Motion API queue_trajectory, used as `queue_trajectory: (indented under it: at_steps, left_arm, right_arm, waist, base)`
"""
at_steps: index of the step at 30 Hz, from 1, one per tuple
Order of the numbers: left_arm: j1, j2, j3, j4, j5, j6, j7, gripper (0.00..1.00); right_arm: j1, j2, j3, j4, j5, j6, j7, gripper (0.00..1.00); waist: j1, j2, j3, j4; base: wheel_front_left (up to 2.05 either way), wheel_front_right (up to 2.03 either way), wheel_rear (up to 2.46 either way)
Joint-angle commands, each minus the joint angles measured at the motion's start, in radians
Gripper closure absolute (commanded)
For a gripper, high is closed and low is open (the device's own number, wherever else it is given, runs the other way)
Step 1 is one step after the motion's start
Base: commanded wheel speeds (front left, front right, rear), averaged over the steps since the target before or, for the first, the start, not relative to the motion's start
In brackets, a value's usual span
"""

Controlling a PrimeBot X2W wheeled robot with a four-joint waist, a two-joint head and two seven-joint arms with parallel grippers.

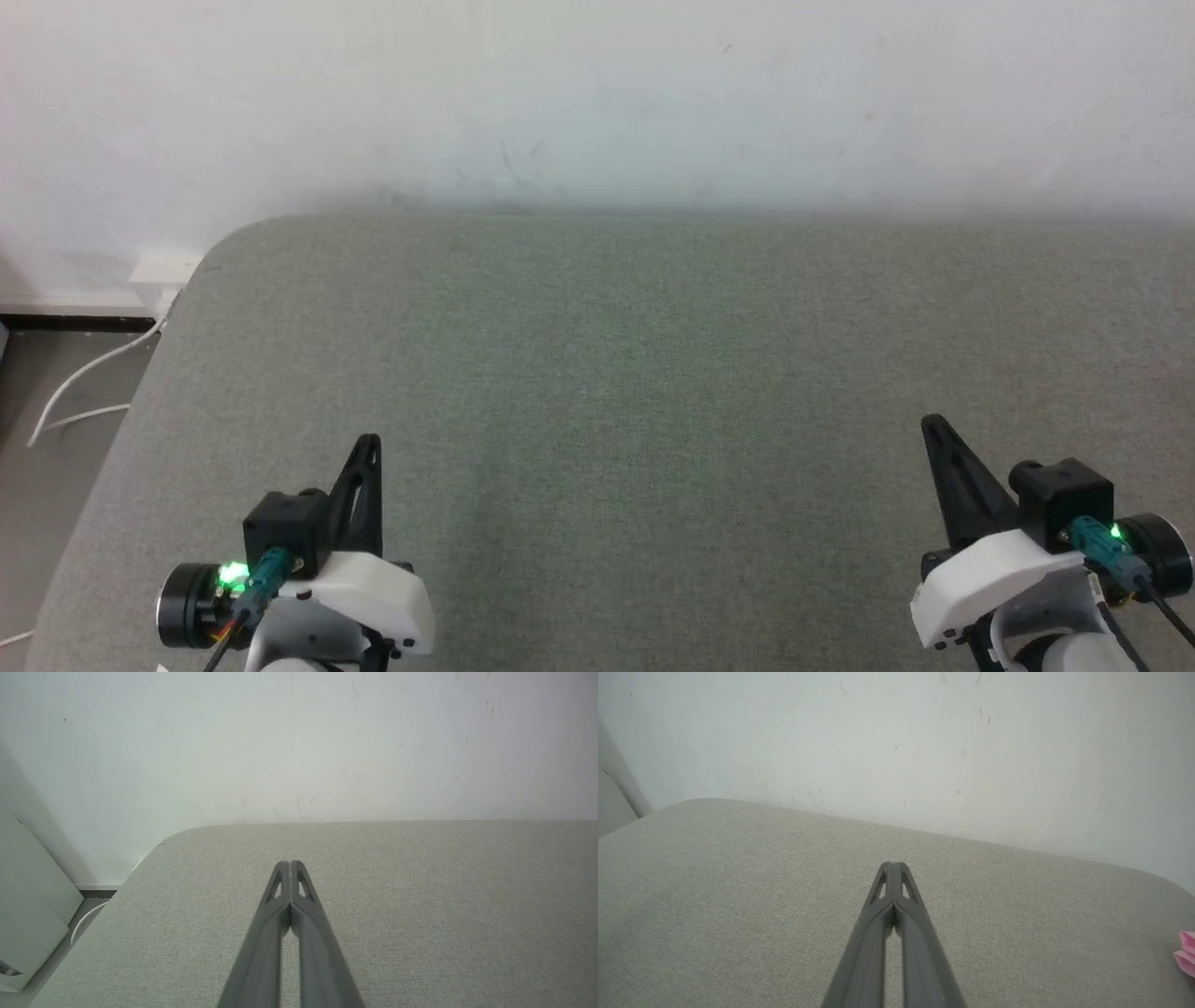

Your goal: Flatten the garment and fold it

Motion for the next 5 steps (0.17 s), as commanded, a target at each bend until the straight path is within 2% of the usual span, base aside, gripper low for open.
queue_trajectory:
  at_steps: [1, 5]
  left_arm:
    - [-0.012, -0.002, 0.006, -0.008, 0.016, 0.007, 0.006, 1.0]
    - [-0.012, -0.002, 0.009, -0.013, 0.021, 0.007, 0.014, 1.0]
  right_arm:
    - [-0.015, 0.004, 0.002, -0.008, -0.011, -0.002, 0.003, 1.0]
    - [-0.017, 0.004, 0.004, -0.011, -0.016, -0.002, 0.008, 1.0]
  waist:
    - [0.0, 0.0, 0.0, 0.0]
    - [0.0, 0.0, 0.001, 0.0]
  base:
    - [0.0, 0.0, 0.0]
    - [0.0, 0.0, 0.0]
